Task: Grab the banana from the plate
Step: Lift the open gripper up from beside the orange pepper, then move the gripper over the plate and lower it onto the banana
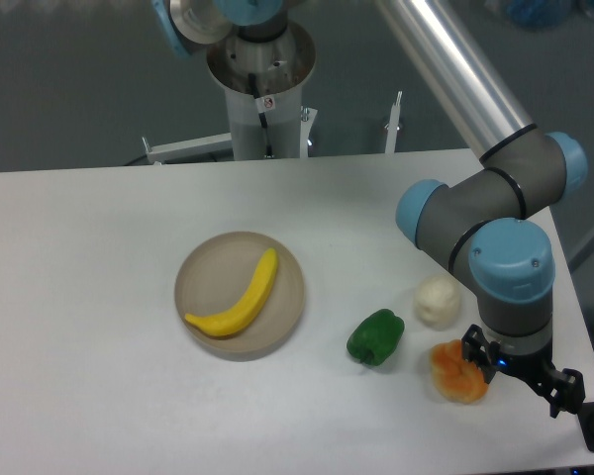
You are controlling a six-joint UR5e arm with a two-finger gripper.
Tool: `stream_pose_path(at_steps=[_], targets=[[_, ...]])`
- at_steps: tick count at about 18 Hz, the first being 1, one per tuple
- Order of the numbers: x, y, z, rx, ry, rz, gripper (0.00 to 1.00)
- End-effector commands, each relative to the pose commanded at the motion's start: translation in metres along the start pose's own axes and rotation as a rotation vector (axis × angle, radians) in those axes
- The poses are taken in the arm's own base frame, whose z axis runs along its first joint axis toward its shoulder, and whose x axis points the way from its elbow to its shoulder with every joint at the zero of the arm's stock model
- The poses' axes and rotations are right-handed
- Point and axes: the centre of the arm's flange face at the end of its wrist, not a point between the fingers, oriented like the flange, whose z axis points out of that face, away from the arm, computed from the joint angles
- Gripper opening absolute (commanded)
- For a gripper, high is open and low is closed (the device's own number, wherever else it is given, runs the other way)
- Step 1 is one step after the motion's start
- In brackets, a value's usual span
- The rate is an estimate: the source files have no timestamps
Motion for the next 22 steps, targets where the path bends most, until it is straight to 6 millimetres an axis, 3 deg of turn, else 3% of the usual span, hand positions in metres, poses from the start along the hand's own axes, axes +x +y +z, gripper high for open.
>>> stream_pose_path(at_steps=[8,15,22], targets=[[0.007,0.002,-0.010,-0.005,0.003,-0.003,1.00],[0.038,0.017,-0.048,-0.006,0.039,-0.002,1.00],[0.083,0.040,-0.061,-0.049,0.164,-0.031,1.00]])
